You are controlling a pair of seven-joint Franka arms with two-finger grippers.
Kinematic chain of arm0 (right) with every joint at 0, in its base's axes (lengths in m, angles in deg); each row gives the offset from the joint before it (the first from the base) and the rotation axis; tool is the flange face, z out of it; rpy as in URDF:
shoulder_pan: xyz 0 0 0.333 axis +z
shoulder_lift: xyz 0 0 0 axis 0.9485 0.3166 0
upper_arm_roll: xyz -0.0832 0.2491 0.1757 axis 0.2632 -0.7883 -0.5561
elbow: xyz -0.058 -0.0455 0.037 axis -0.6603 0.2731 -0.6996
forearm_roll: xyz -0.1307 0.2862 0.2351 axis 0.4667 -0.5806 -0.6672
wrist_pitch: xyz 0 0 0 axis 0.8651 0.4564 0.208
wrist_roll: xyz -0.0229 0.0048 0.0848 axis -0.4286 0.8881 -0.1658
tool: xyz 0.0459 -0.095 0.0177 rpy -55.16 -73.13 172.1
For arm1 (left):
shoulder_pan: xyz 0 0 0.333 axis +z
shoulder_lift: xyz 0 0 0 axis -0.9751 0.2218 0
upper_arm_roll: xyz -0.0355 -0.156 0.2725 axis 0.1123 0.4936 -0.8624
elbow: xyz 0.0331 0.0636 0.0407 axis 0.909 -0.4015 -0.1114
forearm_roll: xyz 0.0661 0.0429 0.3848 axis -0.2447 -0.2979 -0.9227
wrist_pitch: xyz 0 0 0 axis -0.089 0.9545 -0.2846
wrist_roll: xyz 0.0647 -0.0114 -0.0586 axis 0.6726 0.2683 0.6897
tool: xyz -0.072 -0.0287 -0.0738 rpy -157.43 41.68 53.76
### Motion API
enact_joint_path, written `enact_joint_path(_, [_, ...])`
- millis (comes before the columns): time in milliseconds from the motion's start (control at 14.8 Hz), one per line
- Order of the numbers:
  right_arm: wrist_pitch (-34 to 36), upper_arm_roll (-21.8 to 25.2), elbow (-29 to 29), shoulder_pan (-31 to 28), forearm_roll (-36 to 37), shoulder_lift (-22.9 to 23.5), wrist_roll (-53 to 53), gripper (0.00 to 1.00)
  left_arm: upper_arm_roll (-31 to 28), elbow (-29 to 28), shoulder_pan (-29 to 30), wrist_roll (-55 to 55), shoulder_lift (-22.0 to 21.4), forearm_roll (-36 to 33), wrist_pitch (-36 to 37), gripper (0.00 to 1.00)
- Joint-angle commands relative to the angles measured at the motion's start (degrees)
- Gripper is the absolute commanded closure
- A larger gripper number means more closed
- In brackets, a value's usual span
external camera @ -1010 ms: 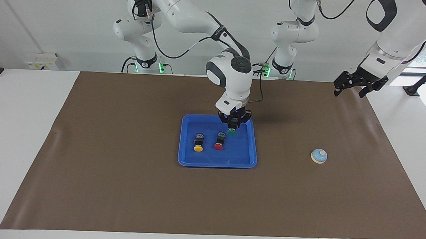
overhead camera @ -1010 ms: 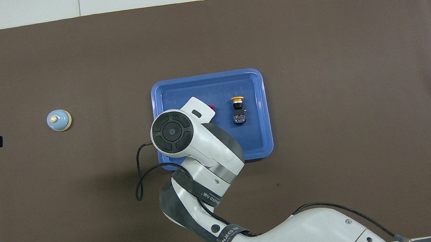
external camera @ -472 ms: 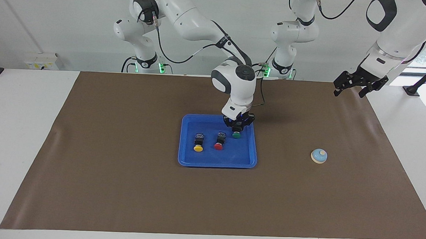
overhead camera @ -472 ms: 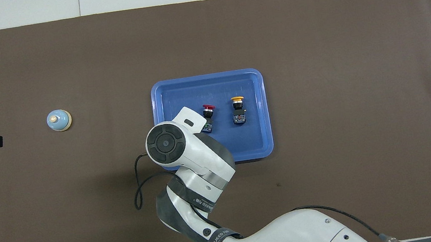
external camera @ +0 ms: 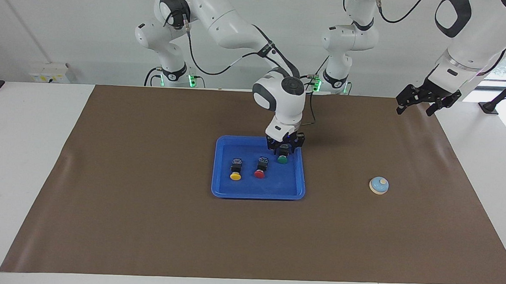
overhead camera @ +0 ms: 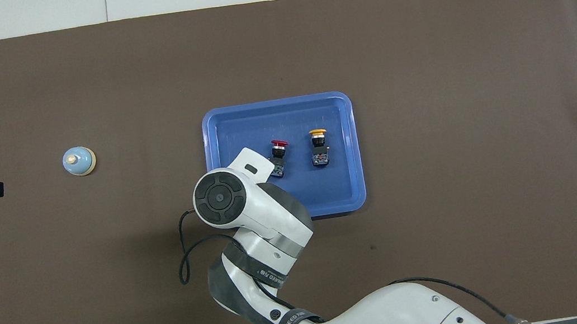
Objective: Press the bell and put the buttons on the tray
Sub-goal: 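Carry the green button with the right gripper into the tray, then release the green button while the left gripper reaches the bell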
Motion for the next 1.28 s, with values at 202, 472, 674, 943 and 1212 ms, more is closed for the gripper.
enact_joint_path(202, [7.13,1.24,0.29,-5.06,-0.55,-6.64,-1.80,0.00,-0.19,-0.34,0.17,-0.05,-0.86,0.00,0.98,0.00])
enact_joint_path(472, [13.45,1.07,-0.15,-15.51,-0.64,-13.58,3.36,0.00,-0.10,-4.04,-0.18,2.42,0.09,-0.08,-7.97,0.68])
enact_joint_path(674, [18.81,1.07,-0.07,-21.67,-0.73,-16.93,13.28,0.00,-0.10,-3.86,-0.53,2.59,6.15,-0.08,-12.53,1.00])
enact_joint_path(943, [24.61,1.07,0.02,-28.71,-0.73,-19.48,26.73,0.00,-0.10,-3.95,-0.53,2.42,16.07,0.00,-24.55,1.00])
enact_joint_path(1212, [29.80,1.07,0.29,-34.25,-0.82,-21.68,38.52,0.00,-0.10,-4.65,-0.53,2.51,20.84,0.00,-28.89,1.00])
